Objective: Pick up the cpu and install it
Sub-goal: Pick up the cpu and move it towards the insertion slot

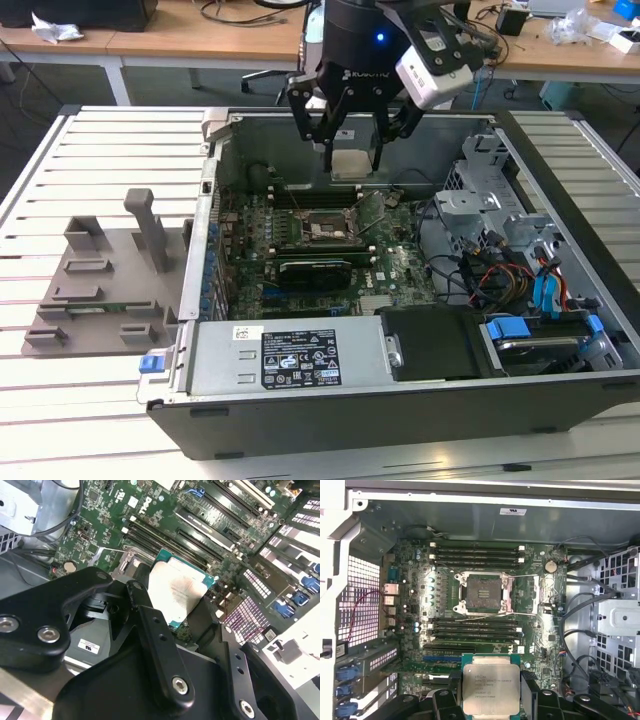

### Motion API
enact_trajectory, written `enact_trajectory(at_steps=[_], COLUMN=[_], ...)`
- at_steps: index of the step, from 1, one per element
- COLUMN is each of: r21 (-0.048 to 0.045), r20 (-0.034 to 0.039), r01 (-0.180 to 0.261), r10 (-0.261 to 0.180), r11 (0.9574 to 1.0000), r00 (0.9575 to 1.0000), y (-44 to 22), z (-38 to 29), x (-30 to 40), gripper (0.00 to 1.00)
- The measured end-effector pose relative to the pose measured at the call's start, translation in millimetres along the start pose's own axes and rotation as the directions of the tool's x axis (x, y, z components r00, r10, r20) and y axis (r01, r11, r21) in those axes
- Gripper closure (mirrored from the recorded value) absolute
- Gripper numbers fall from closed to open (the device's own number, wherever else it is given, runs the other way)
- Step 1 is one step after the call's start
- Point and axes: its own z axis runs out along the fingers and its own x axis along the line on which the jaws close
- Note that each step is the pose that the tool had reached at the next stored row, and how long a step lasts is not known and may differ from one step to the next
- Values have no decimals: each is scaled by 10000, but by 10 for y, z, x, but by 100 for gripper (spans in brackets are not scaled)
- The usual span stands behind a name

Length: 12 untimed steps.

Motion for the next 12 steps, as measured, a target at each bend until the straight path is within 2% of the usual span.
enact_trajectory(at_steps=[3,5,7,10,12], r21=[-1,0,-1,3,4], r20=[0,0,0,0,0], r01=[0,1,6,14,21], r10=[0,-1,-6,-14,-21], r11=[10000,10000,10000,10000,10000], r00=[10000,10000,10000,10000,10000], y=[18,54,101,203,234], z=[14,26,45,110,127], x=[-13,-24,-32,-39,-43], gripper=[45,45,45,45,45])
